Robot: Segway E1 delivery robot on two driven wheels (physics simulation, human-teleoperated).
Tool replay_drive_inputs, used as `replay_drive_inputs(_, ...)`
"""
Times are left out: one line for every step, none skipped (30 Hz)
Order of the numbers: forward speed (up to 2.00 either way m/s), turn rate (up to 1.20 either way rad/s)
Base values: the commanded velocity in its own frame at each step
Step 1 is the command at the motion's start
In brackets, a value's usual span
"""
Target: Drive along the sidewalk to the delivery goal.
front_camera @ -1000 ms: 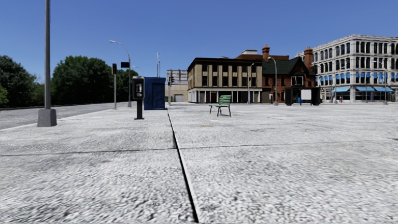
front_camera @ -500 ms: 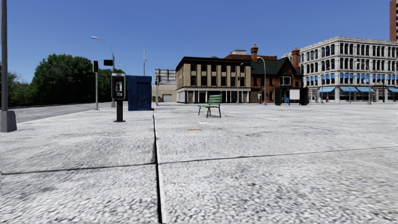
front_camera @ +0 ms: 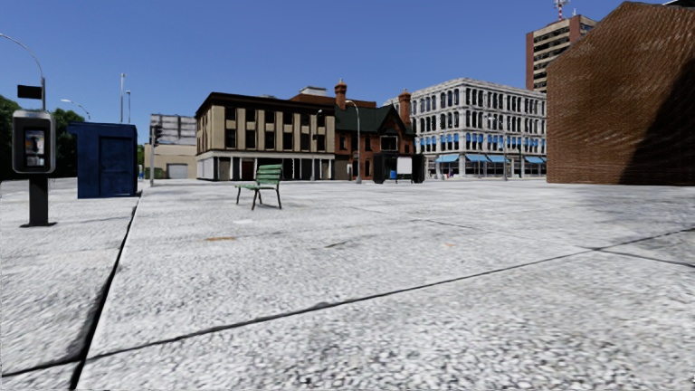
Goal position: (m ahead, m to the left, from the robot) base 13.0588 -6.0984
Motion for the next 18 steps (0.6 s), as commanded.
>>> replay_drive_inputs(1.44,-0.49)
replay_drive_inputs(1.44,-0.48)
replay_drive_inputs(1.44,-0.48)
replay_drive_inputs(1.44,-0.47)
replay_drive_inputs(1.44,-0.47)
replay_drive_inputs(1.44,-0.47)
replay_drive_inputs(1.44,-0.47)
replay_drive_inputs(1.44,-0.47)
replay_drive_inputs(1.44,-0.47)
replay_drive_inputs(1.44,-0.47)
replay_drive_inputs(1.44,-0.48)
replay_drive_inputs(1.44,-0.51)
replay_drive_inputs(1.44,-1.02)
replay_drive_inputs(1.44,-1.02)
replay_drive_inputs(1.44,-1.13)
replay_drive_inputs(1.44,-1.2)
replay_drive_inputs(1.44,-1.2)
replay_drive_inputs(1.44,-1.2)
